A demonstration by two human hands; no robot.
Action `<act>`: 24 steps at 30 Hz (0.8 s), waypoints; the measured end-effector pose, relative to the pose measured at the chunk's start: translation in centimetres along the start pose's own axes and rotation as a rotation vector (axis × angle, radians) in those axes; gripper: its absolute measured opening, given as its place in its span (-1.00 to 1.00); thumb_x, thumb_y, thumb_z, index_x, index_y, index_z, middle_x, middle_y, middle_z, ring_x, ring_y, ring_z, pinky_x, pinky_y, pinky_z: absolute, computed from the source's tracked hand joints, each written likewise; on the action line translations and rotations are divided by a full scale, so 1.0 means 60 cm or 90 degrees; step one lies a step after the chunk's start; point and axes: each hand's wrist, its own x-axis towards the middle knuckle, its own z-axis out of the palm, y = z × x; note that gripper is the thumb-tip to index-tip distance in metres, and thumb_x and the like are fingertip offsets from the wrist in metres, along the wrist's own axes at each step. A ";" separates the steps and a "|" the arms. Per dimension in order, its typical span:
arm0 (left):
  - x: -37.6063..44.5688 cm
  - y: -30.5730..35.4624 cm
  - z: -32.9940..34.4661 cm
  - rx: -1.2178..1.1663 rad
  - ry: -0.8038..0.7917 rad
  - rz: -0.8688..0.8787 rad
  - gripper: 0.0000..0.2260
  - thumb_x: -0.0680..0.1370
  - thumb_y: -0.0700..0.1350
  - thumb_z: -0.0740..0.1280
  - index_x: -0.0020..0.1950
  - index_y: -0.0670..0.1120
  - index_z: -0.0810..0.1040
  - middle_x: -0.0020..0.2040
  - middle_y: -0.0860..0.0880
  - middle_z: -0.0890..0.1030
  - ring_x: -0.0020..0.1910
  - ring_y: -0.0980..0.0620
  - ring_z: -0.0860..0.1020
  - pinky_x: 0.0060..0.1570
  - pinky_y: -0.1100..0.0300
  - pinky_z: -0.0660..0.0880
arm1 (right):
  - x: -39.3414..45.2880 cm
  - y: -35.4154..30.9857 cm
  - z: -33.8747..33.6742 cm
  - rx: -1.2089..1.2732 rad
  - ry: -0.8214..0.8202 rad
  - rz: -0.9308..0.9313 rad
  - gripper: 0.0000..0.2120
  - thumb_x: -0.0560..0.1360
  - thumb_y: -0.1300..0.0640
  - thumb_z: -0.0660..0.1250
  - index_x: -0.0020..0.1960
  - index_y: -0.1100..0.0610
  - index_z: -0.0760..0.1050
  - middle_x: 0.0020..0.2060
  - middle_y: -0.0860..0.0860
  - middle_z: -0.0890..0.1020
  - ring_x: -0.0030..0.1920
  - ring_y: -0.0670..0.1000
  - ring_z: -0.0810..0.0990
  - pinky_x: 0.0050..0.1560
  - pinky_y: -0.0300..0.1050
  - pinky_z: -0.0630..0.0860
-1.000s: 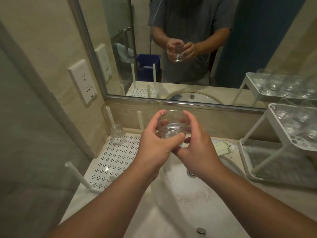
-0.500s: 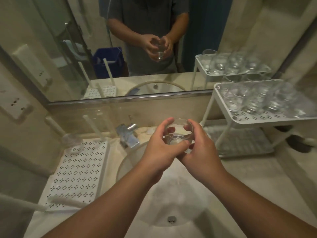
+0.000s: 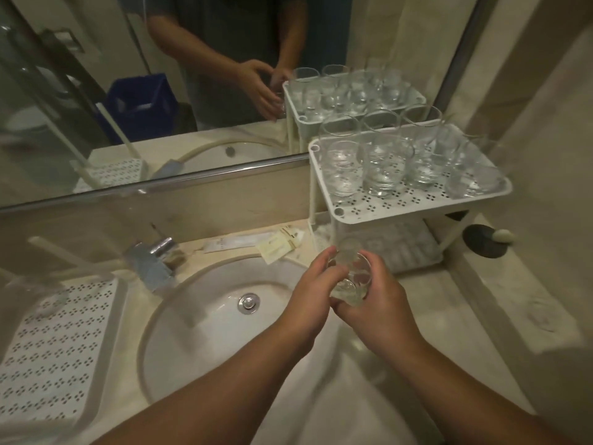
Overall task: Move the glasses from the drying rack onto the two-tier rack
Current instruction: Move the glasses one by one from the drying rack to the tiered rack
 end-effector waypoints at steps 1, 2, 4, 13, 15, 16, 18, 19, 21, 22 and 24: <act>0.010 -0.007 0.012 0.008 -0.009 -0.005 -0.66 0.54 -0.02 0.30 0.31 0.20 0.47 -0.01 0.35 0.65 -0.10 0.53 0.53 -0.36 0.59 0.40 | 0.004 0.014 -0.007 0.000 0.000 0.007 -0.17 0.25 -0.04 0.60 0.38 -0.19 0.23 0.19 -0.17 0.54 0.15 -0.09 0.56 0.07 -0.16 0.53; 0.020 -0.013 0.024 0.012 -0.017 -0.011 -0.67 0.59 -0.06 0.27 0.32 0.20 0.46 -0.03 0.37 0.65 -0.10 0.54 0.53 -0.36 0.58 0.40 | 0.008 0.029 -0.013 -0.002 -0.002 0.012 -0.17 0.26 -0.04 0.60 0.39 -0.18 0.23 0.21 -0.16 0.53 0.16 -0.10 0.55 0.07 -0.19 0.52; 0.037 -0.025 0.047 0.016 -0.016 -0.033 -0.59 0.59 -0.06 0.26 0.44 0.18 0.39 0.11 0.32 0.62 -0.08 0.55 0.52 -0.32 0.57 0.41 | 0.015 0.055 -0.025 -0.009 -0.007 0.022 -0.16 0.27 -0.02 0.60 0.41 -0.15 0.23 0.25 -0.16 0.52 0.18 -0.12 0.54 0.07 -0.26 0.46; 0.090 -0.040 0.140 0.025 0.012 -0.101 -0.41 0.45 -0.05 0.31 0.49 0.10 0.33 0.16 0.18 0.56 -0.12 0.40 0.58 -0.32 0.49 0.41 | 0.061 0.144 -0.062 -0.016 0.000 0.076 -0.17 0.30 0.08 0.61 0.44 -0.05 0.23 0.29 -0.06 0.50 0.18 -0.07 0.51 0.03 -0.28 0.41; 0.100 -0.035 0.149 0.031 0.020 -0.118 -0.31 0.34 -0.05 0.29 0.50 0.09 0.31 0.18 0.07 0.57 -0.09 0.27 0.58 -0.31 0.42 0.43 | 0.078 0.155 -0.063 -0.023 -0.003 0.074 -0.16 0.30 0.10 0.61 0.45 -0.02 0.23 0.32 -0.04 0.49 0.22 -0.03 0.51 0.06 -0.26 0.41; 0.104 -0.033 0.152 0.031 0.028 -0.126 -0.26 0.30 -0.04 0.28 0.52 0.08 0.30 0.22 0.02 0.56 -0.03 0.20 0.56 -0.25 0.34 0.42 | 0.088 0.160 -0.063 -0.025 0.001 0.073 -0.15 0.30 0.11 0.61 0.46 0.01 0.23 0.34 -0.03 0.48 0.26 -0.01 0.50 0.09 -0.24 0.41; 0.110 -0.033 0.154 0.026 0.046 -0.142 -0.23 0.25 -0.05 0.28 0.51 0.08 0.30 0.25 -0.04 0.55 0.06 0.11 0.55 -0.14 0.24 0.40 | 0.110 0.169 -0.062 -0.021 0.012 0.077 -0.12 0.28 0.12 0.63 0.47 0.06 0.24 0.34 0.01 0.48 0.28 0.03 0.50 0.14 -0.17 0.45; 0.113 -0.035 0.154 0.029 0.052 -0.151 -0.22 0.24 -0.05 0.28 0.50 0.08 0.31 0.26 -0.07 0.55 0.11 0.07 0.54 -0.09 0.21 0.40 | 0.121 0.174 -0.061 -0.014 0.018 0.081 -0.12 0.28 0.12 0.63 0.47 0.08 0.24 0.34 0.02 0.48 0.28 0.04 0.50 0.16 -0.10 0.48; 0.117 -0.040 0.151 0.031 0.058 -0.166 -0.24 0.22 -0.06 0.29 0.47 0.08 0.35 0.31 -0.17 0.54 0.15 -0.02 0.55 0.00 0.16 0.42 | 0.142 0.185 -0.056 0.004 0.038 0.088 -0.14 0.30 0.12 0.62 0.47 0.11 0.25 0.33 0.03 0.49 0.27 0.05 0.52 0.21 0.00 0.51; 0.119 -0.044 0.148 0.030 0.061 -0.169 -0.26 0.23 -0.08 0.29 0.45 0.08 0.37 0.31 -0.19 0.53 0.11 -0.02 0.55 0.02 0.14 0.43 | 0.153 0.192 -0.053 0.012 0.049 0.090 -0.16 0.31 0.13 0.61 0.46 0.11 0.25 0.32 0.04 0.49 0.26 0.05 0.52 0.22 0.02 0.52; 0.121 -0.050 0.142 0.026 0.076 -0.174 -0.32 0.24 -0.11 0.28 0.39 0.09 0.42 0.24 -0.10 0.57 0.07 0.01 0.57 0.00 0.14 0.44 | 0.173 0.208 -0.046 0.023 0.061 0.099 -0.19 0.32 0.13 0.60 0.44 0.09 0.26 0.30 0.04 0.49 0.23 0.06 0.54 0.21 0.03 0.53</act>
